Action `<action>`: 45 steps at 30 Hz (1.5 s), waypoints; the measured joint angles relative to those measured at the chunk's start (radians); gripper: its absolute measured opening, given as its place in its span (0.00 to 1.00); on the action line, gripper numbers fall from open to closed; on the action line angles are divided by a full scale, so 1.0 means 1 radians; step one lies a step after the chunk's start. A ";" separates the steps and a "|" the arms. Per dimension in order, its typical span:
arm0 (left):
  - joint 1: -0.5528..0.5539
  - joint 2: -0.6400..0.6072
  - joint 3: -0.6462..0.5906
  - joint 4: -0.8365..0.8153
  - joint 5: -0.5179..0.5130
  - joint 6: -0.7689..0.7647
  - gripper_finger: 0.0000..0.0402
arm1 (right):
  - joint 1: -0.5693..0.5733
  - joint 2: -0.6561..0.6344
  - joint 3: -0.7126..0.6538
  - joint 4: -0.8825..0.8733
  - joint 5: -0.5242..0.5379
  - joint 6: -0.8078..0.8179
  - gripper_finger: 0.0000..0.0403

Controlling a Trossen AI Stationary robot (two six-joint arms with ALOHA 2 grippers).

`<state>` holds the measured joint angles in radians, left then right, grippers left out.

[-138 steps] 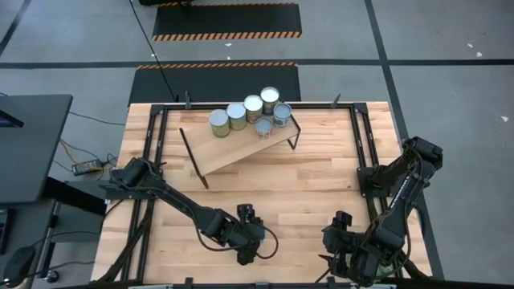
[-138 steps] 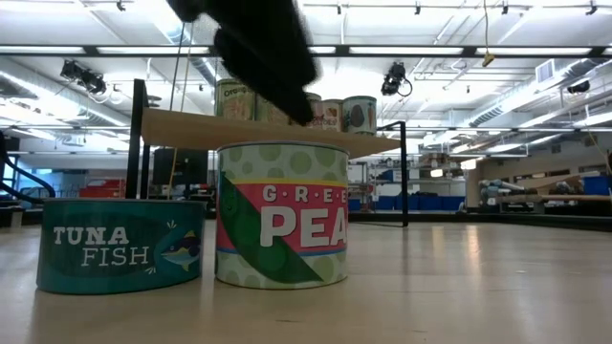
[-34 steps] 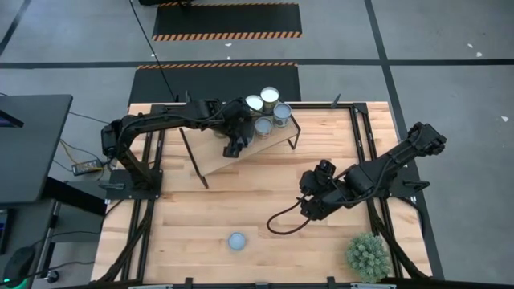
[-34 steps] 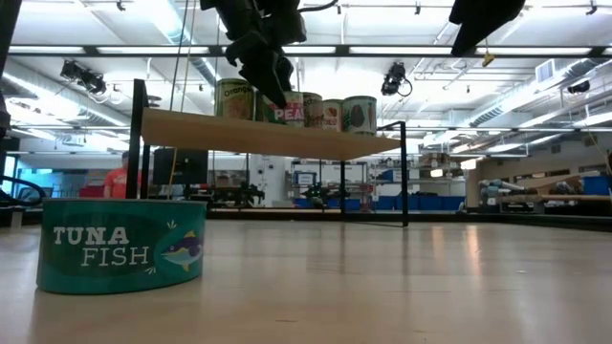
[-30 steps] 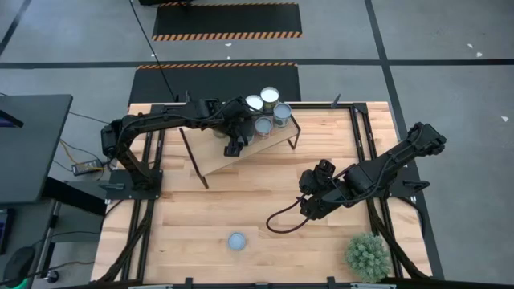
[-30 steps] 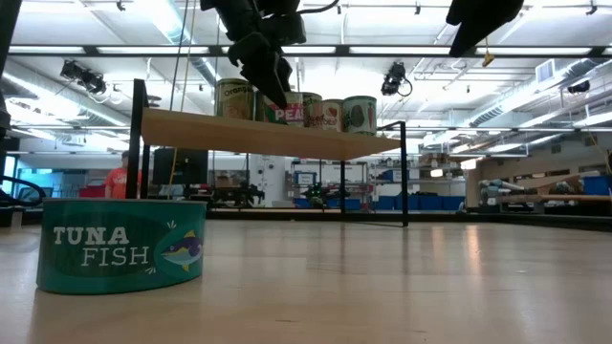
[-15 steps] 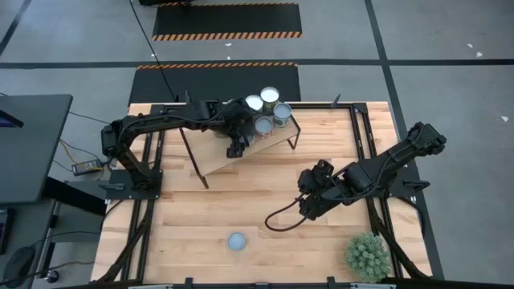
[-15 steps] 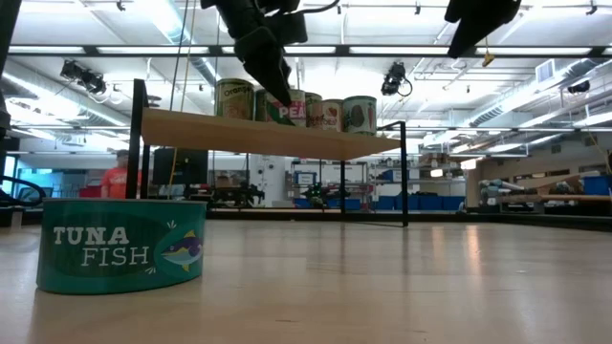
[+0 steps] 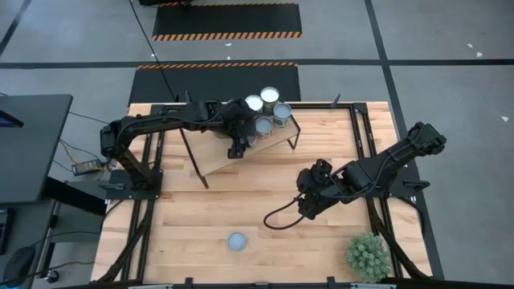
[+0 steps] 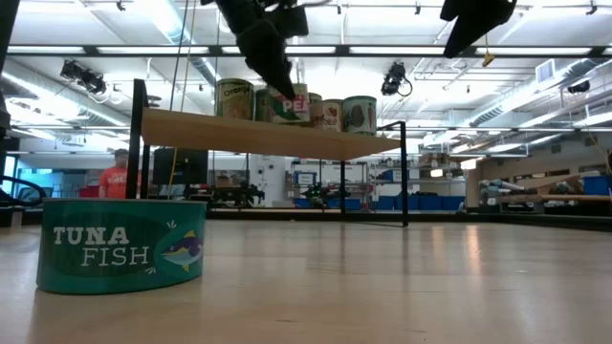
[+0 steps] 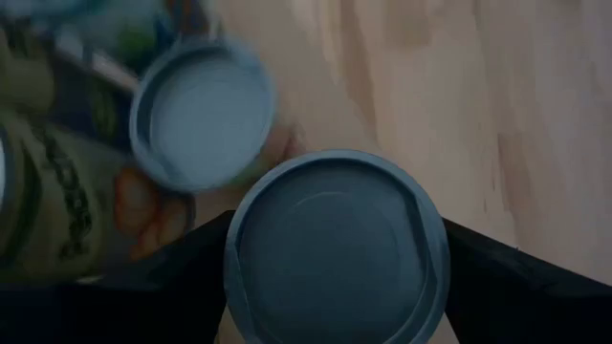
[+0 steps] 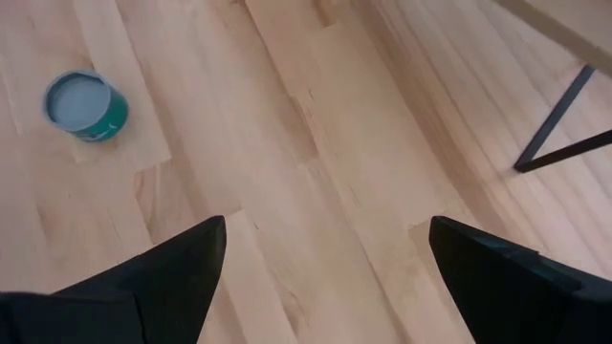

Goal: Pick and place cans onto a shelf
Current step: Put the canned green peas on the shelf

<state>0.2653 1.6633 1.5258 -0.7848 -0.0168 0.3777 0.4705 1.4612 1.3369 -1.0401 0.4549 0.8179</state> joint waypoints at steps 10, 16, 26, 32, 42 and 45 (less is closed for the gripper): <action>-0.028 0.001 0.001 -0.003 -0.159 0.054 0.79 | -0.064 0.000 0.000 0.029 0.048 -0.115 0.93; -0.030 0.004 0.001 -0.019 -0.154 0.061 0.79 | -0.205 0.000 0.000 0.221 0.019 -0.347 0.93; -0.030 0.005 0.002 -0.027 -0.154 0.052 0.79 | -0.413 0.068 -0.002 0.641 -0.112 -0.665 0.90; -0.026 0.005 0.002 -0.035 -0.159 0.052 0.79 | -0.452 0.065 -0.142 0.913 -0.192 -0.655 0.80; -0.027 0.005 0.002 -0.046 -0.155 0.031 0.79 | -0.457 0.028 -0.358 1.280 -0.201 -0.680 0.71; -0.027 0.003 0.002 -0.056 -0.114 0.033 0.79 | -0.478 0.031 -0.386 1.317 -0.202 -0.703 0.70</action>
<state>0.2382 1.6661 1.5276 -0.8409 -0.1303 0.4105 -0.0077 1.4918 0.9504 0.2768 0.2525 0.1150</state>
